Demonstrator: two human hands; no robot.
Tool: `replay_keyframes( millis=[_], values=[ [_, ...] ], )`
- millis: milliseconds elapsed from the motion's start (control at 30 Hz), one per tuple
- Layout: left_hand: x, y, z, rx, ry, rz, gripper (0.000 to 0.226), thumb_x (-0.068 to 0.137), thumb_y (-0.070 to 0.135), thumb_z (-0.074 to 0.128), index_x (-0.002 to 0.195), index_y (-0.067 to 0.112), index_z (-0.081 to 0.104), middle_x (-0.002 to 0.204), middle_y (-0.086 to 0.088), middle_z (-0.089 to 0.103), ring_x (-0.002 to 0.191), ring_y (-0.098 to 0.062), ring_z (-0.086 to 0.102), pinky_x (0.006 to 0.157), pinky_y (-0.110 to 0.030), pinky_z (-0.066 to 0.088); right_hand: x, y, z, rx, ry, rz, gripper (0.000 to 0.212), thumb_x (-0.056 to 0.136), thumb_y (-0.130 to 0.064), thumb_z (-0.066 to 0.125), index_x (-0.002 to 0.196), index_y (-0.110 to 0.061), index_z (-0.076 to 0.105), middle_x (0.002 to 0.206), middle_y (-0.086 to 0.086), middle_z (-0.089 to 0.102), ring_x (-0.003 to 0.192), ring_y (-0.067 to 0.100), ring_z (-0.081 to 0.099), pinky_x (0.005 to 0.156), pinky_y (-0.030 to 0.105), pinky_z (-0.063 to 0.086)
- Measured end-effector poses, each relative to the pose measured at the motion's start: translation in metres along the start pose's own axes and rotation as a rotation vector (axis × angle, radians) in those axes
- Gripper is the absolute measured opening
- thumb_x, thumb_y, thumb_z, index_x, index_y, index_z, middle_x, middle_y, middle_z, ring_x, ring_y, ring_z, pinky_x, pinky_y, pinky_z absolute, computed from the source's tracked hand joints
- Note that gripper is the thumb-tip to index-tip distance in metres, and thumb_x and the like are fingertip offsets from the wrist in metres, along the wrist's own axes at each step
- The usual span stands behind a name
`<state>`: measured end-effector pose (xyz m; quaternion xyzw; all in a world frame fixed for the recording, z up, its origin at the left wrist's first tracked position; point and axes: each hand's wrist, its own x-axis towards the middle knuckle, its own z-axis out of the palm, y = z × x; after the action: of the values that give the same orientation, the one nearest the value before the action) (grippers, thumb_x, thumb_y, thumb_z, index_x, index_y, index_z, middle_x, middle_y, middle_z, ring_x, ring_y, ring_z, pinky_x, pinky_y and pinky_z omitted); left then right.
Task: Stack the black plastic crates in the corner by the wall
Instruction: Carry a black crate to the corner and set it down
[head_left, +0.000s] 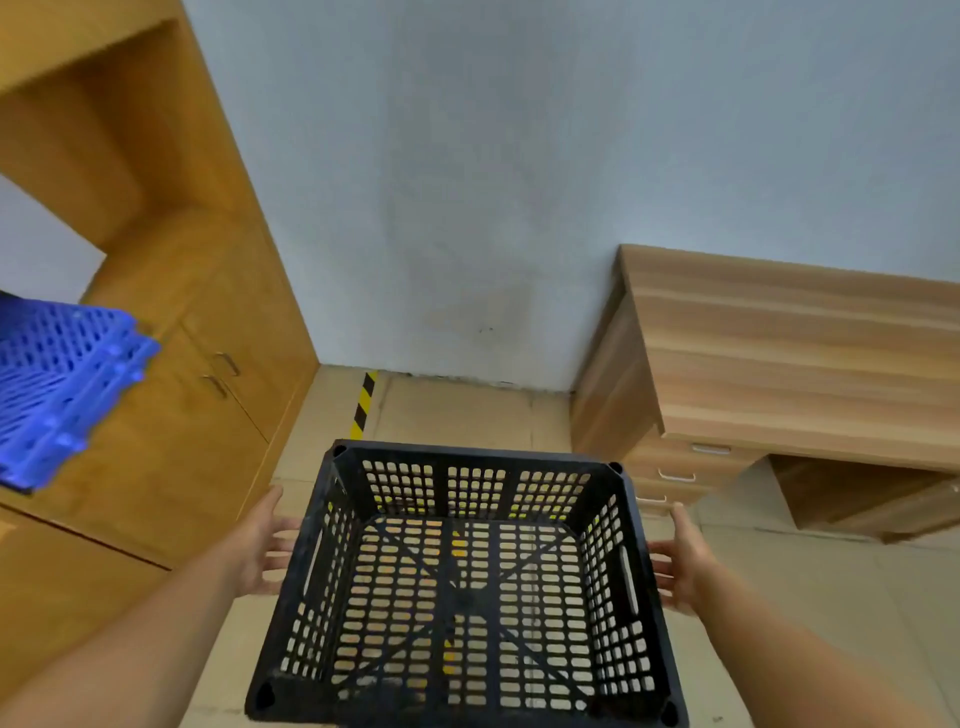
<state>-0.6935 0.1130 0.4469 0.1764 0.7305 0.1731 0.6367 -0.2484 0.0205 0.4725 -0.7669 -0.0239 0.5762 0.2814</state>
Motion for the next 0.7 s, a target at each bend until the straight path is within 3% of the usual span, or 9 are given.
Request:
replay_keyframes(
  millis=[300,400,600,700],
  values=[
    [0.063,0.102,-0.078,0.013,-0.044,0.016,0.067,0.092,0.065,0.025,0.098,0.007,0.059,0.087,-0.014,0.053,0.083,-0.03,0.051,0.074,-0.042,0.042,0.017,-0.075,0.117,0.005,0.009,-0.01,0.084,0.088,-0.07,0.023,0.123,0.001,0.05,0.108,0.021,0.058,0.091,0.033,0.055,0.066,0.037,0.044],
    [0.091,0.133,-0.092,0.015,-0.026,0.036,0.069,0.091,0.065,0.026,0.105,0.006,0.06,0.095,-0.017,0.056,0.089,-0.032,0.053,0.076,-0.045,0.043,0.026,-0.098,0.144,0.051,0.01,0.002,0.083,0.088,-0.069,0.024,0.128,0.0,0.047,0.113,0.021,0.056,0.099,0.035,0.054,0.068,0.039,0.044],
    [0.123,0.19,-0.09,0.014,0.032,0.031,0.072,0.09,0.067,0.026,0.114,0.009,0.06,0.107,-0.017,0.055,0.091,-0.032,0.051,0.061,-0.043,0.036,0.054,-0.15,0.179,0.106,0.021,-0.021,0.079,0.091,-0.065,0.024,0.128,0.002,0.046,0.097,0.019,0.056,0.096,0.034,0.052,0.09,0.046,0.039],
    [0.138,0.215,-0.078,-0.026,0.064,0.019,0.07,0.089,0.067,0.028,0.113,0.009,0.058,0.115,-0.018,0.053,0.102,-0.033,0.05,0.06,-0.044,0.034,0.076,-0.18,0.19,0.103,0.015,-0.026,0.079,0.091,-0.065,0.023,0.128,0.002,0.046,0.103,0.019,0.056,0.104,0.035,0.05,0.097,0.047,0.037]
  ],
)
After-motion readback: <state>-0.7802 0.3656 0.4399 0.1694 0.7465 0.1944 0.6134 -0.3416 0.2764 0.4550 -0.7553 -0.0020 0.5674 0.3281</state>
